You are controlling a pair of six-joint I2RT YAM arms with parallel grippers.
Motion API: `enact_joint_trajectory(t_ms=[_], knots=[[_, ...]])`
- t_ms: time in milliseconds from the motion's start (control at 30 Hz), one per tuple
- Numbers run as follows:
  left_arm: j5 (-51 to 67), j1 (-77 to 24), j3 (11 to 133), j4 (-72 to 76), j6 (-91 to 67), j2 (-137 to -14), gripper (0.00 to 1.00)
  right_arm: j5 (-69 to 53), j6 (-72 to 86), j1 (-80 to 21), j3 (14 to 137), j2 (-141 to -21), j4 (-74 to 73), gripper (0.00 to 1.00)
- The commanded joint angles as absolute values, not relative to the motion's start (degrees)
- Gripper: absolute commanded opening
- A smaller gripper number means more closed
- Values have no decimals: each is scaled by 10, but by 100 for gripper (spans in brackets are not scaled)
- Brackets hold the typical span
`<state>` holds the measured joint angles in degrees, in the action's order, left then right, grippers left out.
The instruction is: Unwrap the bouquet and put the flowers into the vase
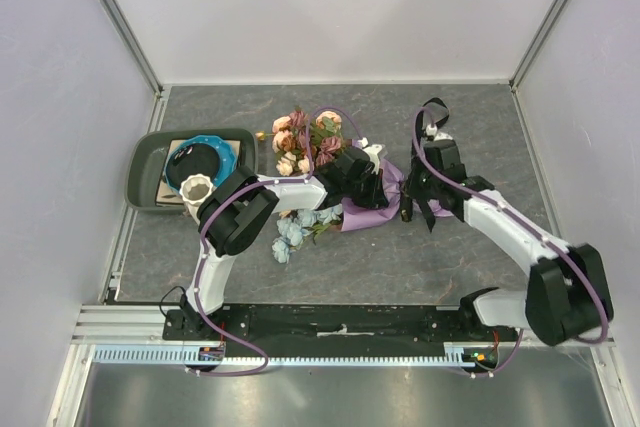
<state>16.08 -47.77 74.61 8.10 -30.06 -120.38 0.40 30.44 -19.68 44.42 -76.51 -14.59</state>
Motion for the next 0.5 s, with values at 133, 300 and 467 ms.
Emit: enact_joint_trajectory(t_ms=[133, 300, 467], knots=[[159, -485, 740, 74, -275, -1198, 2, 13, 305, -198, 588, -590, -248, 0], [158, -485, 738, 72, -273, -1197, 2, 10, 323, -199, 593, -546, -306, 0], [158, -484, 744, 72, -272, -1201, 2, 33, 311, -199, 635, -513, -409, 0]])
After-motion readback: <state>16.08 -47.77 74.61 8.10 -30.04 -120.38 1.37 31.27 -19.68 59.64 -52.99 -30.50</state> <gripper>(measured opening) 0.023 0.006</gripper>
